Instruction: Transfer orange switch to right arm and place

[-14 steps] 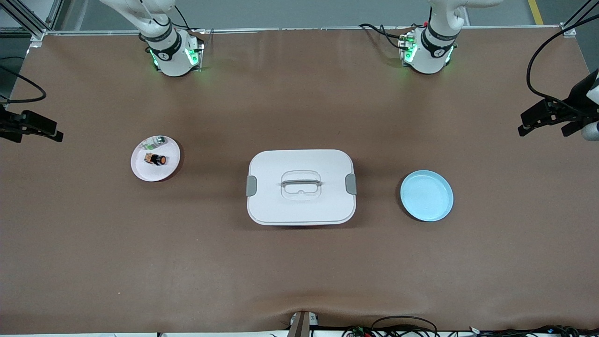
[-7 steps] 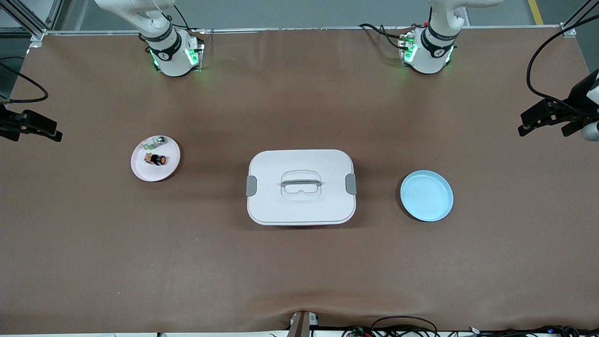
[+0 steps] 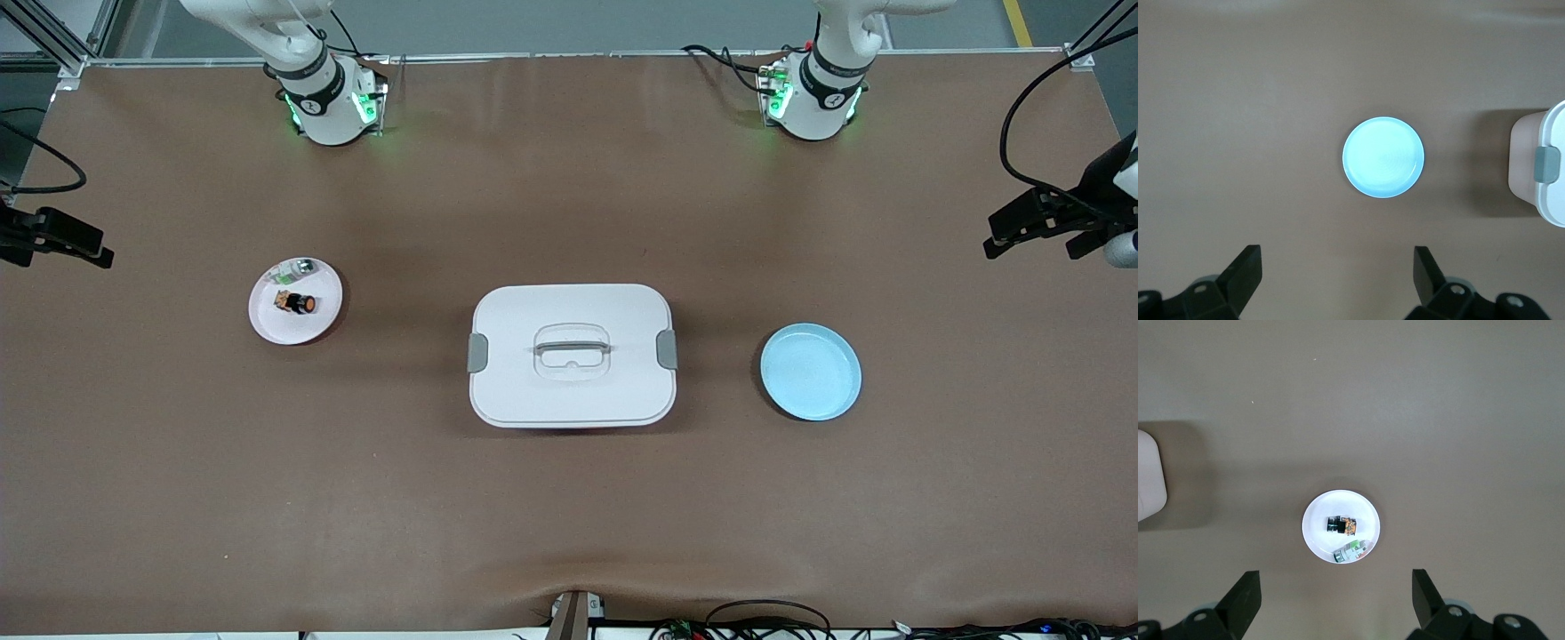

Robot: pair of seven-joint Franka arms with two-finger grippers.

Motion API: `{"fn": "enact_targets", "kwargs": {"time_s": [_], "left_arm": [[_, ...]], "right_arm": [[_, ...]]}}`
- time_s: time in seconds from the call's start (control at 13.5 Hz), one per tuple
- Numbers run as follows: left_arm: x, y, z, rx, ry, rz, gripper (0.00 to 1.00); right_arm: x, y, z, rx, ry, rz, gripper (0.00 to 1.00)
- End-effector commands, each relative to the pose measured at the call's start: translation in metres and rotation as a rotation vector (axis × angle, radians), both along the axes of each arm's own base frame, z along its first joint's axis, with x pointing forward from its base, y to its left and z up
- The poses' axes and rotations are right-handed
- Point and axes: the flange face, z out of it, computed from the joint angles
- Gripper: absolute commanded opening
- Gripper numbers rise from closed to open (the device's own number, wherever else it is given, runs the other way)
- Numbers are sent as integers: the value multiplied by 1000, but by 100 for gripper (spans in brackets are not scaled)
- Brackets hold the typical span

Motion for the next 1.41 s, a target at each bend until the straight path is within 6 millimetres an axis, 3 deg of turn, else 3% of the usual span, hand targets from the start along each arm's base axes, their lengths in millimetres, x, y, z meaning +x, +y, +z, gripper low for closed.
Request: {"fn": "enact_targets", "kwargs": {"time_s": [0.0,1.33], "left_arm": [[1,-2,4,15,-3,-16,100],[1,-2,4,15,-3,-16,100]], "right_arm": [[-4,2,7,18,-9,1,100],[-1,-13,-8,21,6,-36,100]]}}
